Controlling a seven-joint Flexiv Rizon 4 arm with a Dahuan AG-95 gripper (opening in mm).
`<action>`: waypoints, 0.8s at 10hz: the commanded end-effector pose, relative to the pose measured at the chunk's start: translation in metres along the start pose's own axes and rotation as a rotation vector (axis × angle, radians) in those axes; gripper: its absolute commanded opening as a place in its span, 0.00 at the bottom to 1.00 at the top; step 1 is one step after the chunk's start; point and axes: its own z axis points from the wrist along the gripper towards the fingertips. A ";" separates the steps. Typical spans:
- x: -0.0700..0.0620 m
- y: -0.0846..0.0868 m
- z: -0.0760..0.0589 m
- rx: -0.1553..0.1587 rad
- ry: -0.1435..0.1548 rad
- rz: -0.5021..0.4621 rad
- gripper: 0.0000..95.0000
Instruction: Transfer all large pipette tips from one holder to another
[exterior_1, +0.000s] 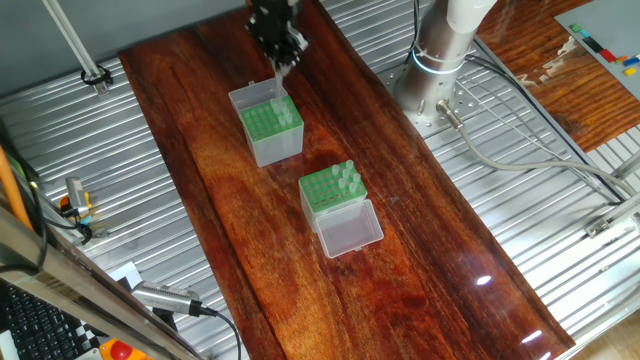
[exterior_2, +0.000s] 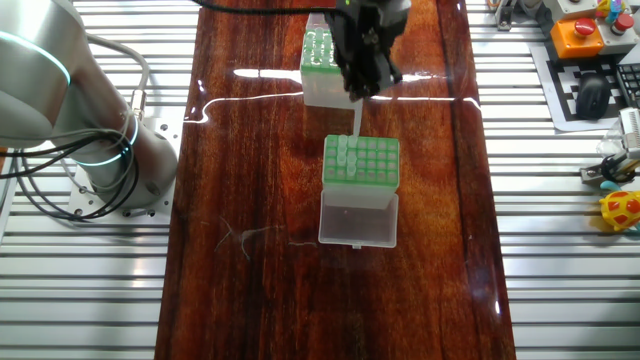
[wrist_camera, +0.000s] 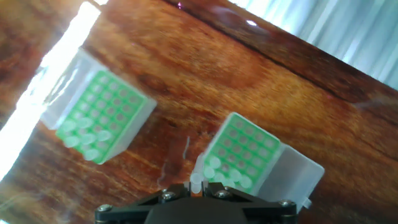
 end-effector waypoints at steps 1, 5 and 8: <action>0.002 -0.002 0.006 -0.011 -0.015 -0.060 0.00; 0.000 -0.004 0.016 -0.014 -0.025 -0.063 0.00; 0.000 -0.002 0.026 -0.017 -0.027 -0.074 0.00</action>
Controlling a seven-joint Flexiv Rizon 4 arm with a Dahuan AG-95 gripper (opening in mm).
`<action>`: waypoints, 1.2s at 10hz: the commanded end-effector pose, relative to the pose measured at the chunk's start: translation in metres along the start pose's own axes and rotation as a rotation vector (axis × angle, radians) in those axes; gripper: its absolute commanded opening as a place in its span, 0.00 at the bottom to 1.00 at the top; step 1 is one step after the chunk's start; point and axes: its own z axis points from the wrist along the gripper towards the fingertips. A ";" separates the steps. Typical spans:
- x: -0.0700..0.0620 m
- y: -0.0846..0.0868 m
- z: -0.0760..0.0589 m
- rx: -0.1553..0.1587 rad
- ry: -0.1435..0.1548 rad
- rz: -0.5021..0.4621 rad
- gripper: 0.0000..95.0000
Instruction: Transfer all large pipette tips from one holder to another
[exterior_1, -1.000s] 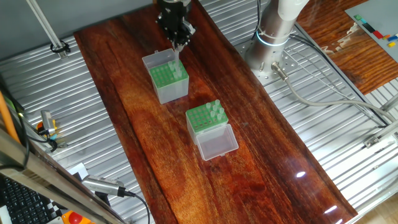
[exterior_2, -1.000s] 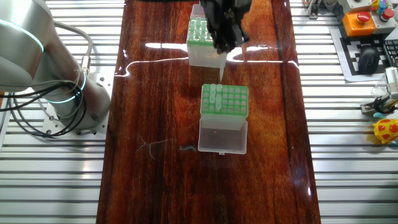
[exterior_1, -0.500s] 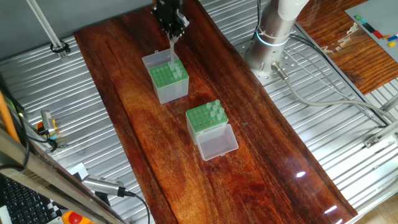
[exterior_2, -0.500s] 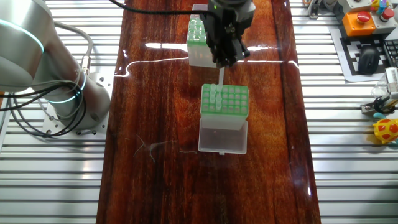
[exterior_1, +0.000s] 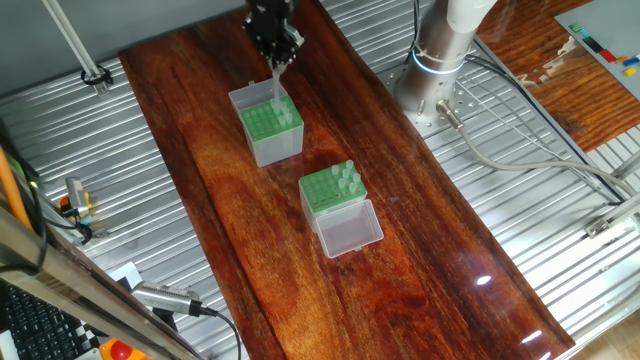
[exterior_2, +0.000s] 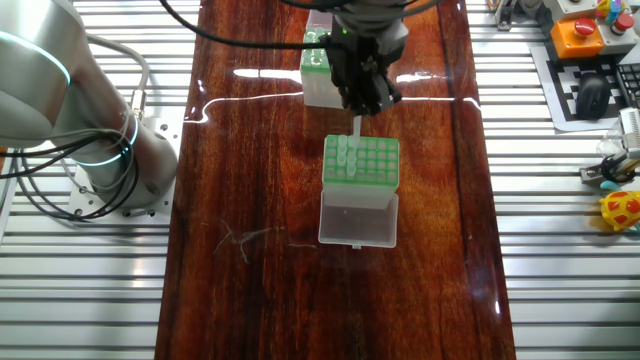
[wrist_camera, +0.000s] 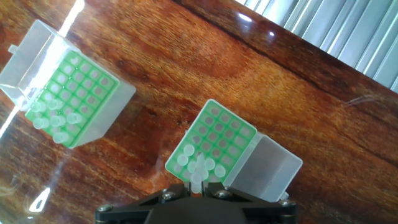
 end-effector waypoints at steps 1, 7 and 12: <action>0.003 0.002 0.004 -0.008 -0.001 -0.007 0.00; 0.006 0.004 -0.001 -0.010 0.006 -0.010 0.00; 0.006 0.003 0.020 -0.003 0.008 -0.022 0.00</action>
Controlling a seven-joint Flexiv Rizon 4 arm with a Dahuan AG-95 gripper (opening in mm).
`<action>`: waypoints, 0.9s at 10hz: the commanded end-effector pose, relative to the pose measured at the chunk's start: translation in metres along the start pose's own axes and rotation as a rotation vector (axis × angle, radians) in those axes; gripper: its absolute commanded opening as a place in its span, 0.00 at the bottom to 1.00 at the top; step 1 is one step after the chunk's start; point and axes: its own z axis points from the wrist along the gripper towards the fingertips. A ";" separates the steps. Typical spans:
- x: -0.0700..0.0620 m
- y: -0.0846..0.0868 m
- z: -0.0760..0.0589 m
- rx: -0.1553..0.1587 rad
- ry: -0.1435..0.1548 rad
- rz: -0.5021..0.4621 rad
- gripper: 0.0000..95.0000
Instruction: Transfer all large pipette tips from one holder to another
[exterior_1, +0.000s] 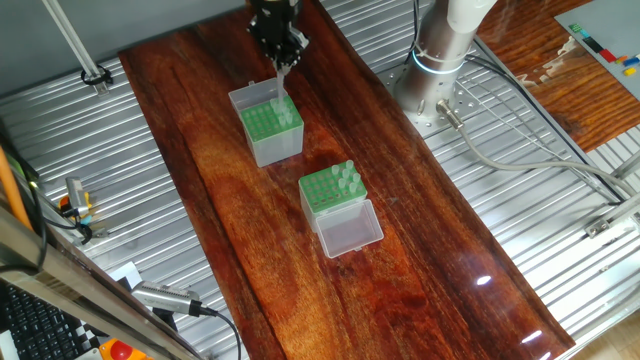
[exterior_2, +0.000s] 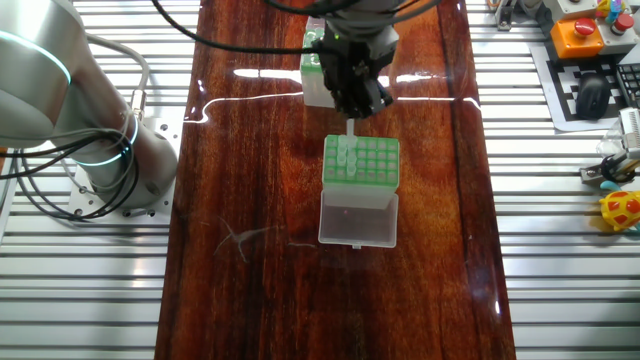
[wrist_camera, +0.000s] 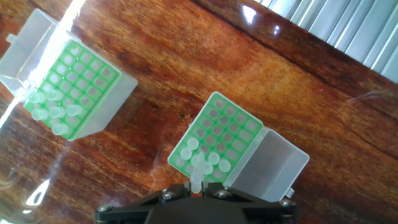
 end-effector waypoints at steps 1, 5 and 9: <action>-0.006 -0.001 0.013 0.005 0.004 -0.002 0.00; -0.011 -0.001 0.032 -0.002 -0.007 -0.014 0.60; -0.017 0.003 0.038 -0.001 -0.009 0.009 0.60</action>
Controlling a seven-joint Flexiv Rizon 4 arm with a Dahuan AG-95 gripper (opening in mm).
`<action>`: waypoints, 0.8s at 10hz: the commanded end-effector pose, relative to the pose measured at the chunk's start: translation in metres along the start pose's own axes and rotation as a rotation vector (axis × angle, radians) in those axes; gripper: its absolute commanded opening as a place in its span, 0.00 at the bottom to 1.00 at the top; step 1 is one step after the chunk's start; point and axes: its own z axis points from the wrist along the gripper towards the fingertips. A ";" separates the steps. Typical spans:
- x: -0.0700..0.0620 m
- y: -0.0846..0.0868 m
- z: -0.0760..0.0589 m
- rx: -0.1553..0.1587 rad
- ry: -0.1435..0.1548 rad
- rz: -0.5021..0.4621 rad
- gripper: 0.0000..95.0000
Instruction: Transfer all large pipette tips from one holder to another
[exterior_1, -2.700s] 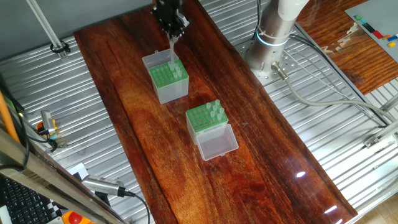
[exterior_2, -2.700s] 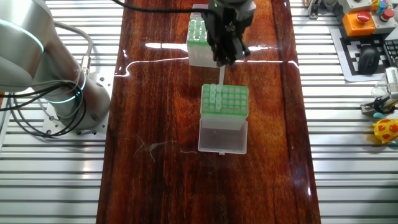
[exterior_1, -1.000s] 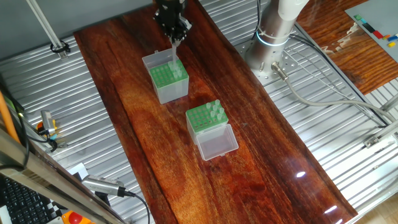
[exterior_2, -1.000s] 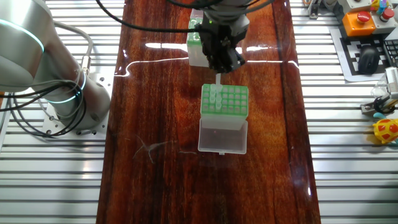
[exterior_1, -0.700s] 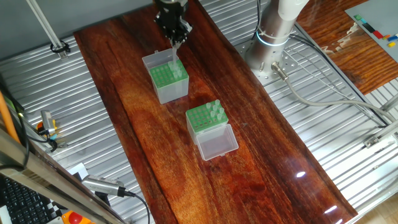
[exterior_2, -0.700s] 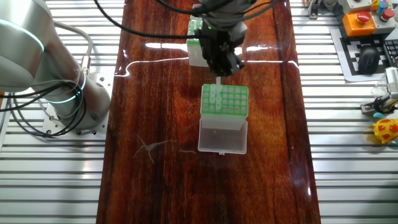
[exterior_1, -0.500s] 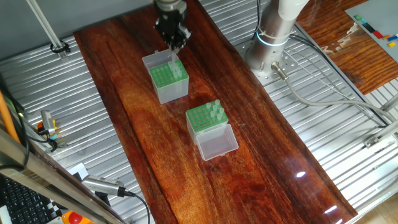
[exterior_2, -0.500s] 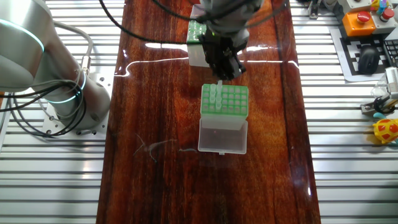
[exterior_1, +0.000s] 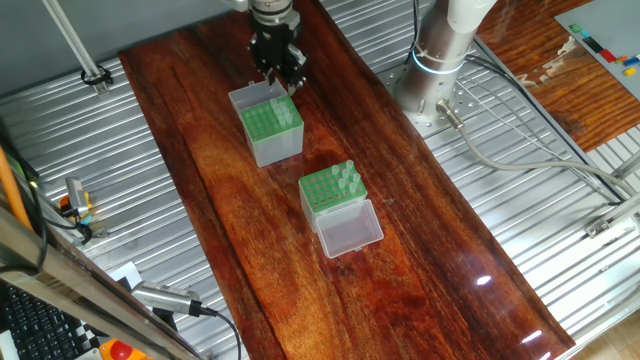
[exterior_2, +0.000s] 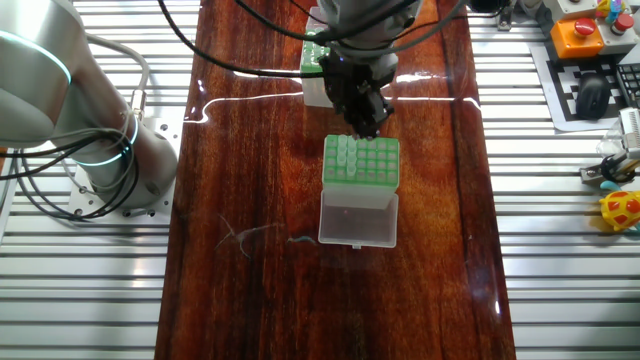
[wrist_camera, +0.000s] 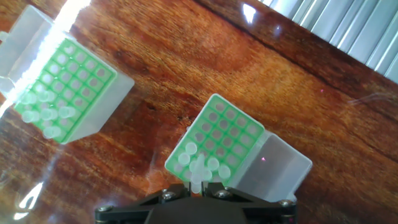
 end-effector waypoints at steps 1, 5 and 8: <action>-0.010 0.010 0.003 -0.011 -0.006 0.040 0.60; -0.042 0.085 -0.005 -0.011 0.006 0.157 0.60; -0.043 0.093 -0.005 0.003 0.058 0.232 0.40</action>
